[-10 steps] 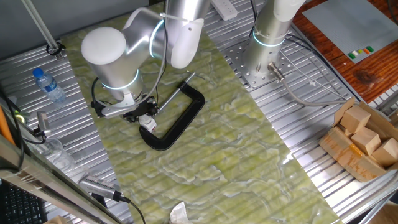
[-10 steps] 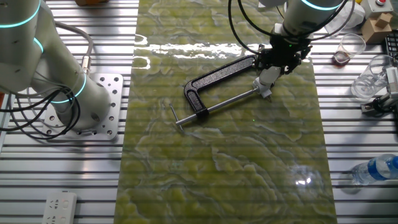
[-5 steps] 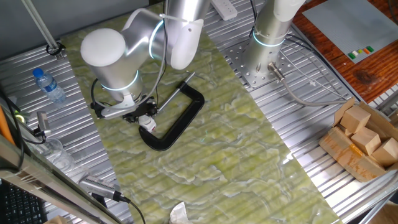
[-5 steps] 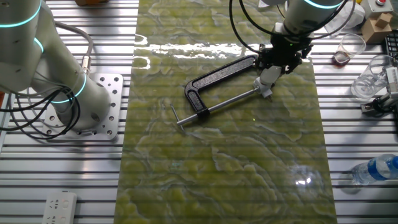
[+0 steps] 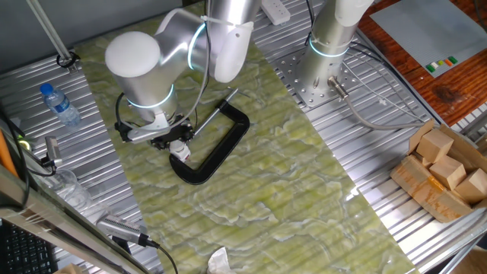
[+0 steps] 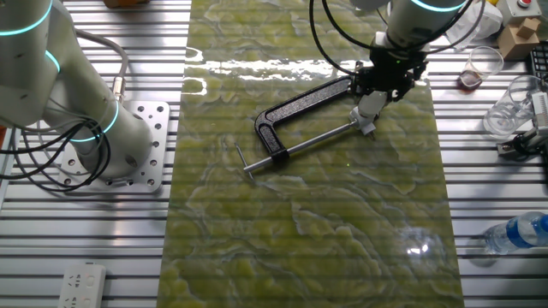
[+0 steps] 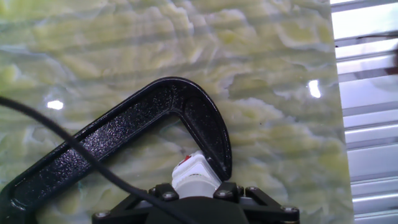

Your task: Take out the light bulb by rotating it

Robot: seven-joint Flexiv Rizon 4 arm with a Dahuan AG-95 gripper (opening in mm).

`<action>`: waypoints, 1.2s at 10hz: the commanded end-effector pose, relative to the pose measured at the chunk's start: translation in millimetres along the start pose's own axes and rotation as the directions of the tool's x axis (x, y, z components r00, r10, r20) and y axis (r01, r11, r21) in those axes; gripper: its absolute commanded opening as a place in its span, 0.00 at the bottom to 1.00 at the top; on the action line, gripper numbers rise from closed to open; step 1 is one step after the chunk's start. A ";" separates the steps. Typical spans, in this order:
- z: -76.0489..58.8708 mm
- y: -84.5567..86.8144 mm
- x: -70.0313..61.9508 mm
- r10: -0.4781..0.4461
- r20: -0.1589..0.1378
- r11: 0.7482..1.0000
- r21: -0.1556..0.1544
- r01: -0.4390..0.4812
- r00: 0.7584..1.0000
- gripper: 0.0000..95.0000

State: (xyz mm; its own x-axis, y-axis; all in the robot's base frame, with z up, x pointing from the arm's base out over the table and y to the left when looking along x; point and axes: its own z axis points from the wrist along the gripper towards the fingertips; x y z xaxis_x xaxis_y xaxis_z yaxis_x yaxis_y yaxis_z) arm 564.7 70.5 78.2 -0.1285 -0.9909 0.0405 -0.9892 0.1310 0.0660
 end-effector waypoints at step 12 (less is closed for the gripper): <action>-3.7 -2.9 -4.3 0.155 0.008 0.988 -0.011 -0.155 0.988 0.60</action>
State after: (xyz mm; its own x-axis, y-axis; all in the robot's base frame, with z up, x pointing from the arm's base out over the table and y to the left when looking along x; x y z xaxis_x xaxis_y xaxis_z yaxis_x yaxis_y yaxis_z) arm 567.5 73.9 82.2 -0.2640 -0.9636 0.0429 -0.9614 0.2665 0.0680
